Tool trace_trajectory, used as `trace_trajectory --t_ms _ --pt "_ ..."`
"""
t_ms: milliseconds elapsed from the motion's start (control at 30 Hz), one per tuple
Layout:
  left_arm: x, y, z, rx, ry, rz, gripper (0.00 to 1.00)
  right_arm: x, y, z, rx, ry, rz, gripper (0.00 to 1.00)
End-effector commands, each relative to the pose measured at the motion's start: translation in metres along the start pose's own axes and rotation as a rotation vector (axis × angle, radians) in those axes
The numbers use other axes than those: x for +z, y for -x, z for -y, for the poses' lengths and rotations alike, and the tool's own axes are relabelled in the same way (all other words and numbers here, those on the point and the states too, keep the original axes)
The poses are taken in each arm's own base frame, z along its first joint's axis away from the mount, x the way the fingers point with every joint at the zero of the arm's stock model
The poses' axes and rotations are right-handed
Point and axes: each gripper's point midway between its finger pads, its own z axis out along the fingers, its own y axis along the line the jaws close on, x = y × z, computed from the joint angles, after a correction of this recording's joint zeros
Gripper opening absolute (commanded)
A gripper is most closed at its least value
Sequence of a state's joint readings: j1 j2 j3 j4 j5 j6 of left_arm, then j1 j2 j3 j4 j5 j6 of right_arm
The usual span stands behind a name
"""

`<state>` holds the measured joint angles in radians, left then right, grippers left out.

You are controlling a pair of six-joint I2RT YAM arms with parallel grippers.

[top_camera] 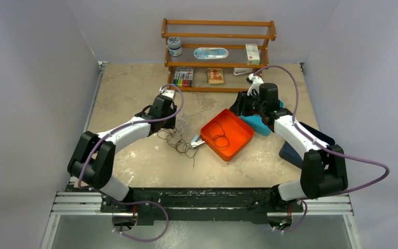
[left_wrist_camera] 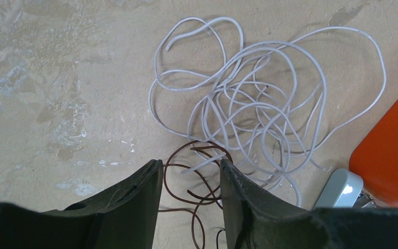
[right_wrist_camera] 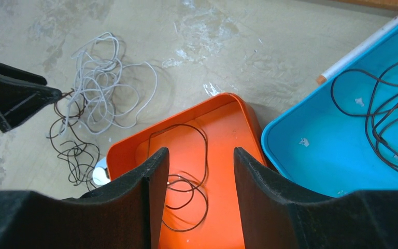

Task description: Untangle the cables

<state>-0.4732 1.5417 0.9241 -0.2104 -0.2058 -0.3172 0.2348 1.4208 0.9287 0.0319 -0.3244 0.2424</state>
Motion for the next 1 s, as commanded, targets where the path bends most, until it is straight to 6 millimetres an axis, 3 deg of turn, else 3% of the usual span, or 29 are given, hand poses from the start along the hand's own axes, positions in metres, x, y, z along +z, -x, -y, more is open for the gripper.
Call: trace_trajectory --t_ms 0,300,567,733,967 --pt "0.005 0.012 0.007 0.027 -0.034 0.034 0.43 -0.003 0.029 -0.015 -0.044 0.045 0.057 0.52" --pt "0.017 0.003 0.021 0.026 -0.094 -0.009 0.4 -0.002 0.027 -0.017 -0.039 0.045 0.053 0.52" --pt "0.004 0.016 0.029 0.007 -0.148 0.045 0.48 0.001 0.023 -0.018 -0.036 0.05 0.042 0.52" --pt "0.004 0.014 0.034 0.008 -0.171 0.027 0.5 0.002 0.023 -0.018 -0.04 0.045 0.039 0.52" --pt "-0.005 0.022 0.025 -0.017 -0.127 0.049 0.52 0.007 0.02 -0.02 -0.038 0.056 0.028 0.52"
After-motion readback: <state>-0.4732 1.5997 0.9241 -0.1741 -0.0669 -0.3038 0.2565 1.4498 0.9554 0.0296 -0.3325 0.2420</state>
